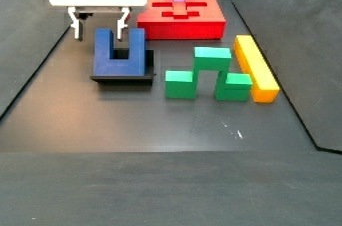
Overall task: Pick up the blue object. Move up. Place the blue object on the fixture. Regrasp the blue object. Move to above the board. Insert the blue object.
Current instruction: Regrasp the blue object.
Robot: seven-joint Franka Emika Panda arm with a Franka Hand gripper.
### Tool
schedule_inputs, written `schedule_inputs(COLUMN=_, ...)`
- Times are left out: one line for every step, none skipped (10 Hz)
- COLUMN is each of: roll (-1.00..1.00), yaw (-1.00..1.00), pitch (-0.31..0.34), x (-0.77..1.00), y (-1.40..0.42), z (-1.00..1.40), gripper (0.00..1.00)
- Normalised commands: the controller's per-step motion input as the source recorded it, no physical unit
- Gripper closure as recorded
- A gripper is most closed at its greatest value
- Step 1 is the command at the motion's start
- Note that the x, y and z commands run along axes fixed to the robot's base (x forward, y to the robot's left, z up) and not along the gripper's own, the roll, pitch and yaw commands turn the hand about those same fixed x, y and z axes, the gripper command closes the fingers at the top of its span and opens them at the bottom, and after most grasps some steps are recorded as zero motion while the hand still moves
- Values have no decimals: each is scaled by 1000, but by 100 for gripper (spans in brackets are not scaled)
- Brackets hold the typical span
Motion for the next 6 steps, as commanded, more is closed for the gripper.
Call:
schedule_inputs(roll=0, yaw=0, pitch=-17, x=-20, y=0, z=0, gripper=0)
schedule_inputs(roll=0, yaw=0, pitch=0, x=0, y=0, z=0, gripper=0)
schedule_inputs(roll=0, yaw=0, pitch=0, x=0, y=0, z=0, gripper=100)
schedule_inputs(roll=0, yaw=0, pitch=0, x=0, y=0, z=0, gripper=100)
schedule_inputs(roll=0, yaw=0, pitch=0, x=0, y=0, z=0, gripper=100)
schedule_inputs(roll=0, yaw=0, pitch=0, x=0, y=0, z=0, gripper=100)
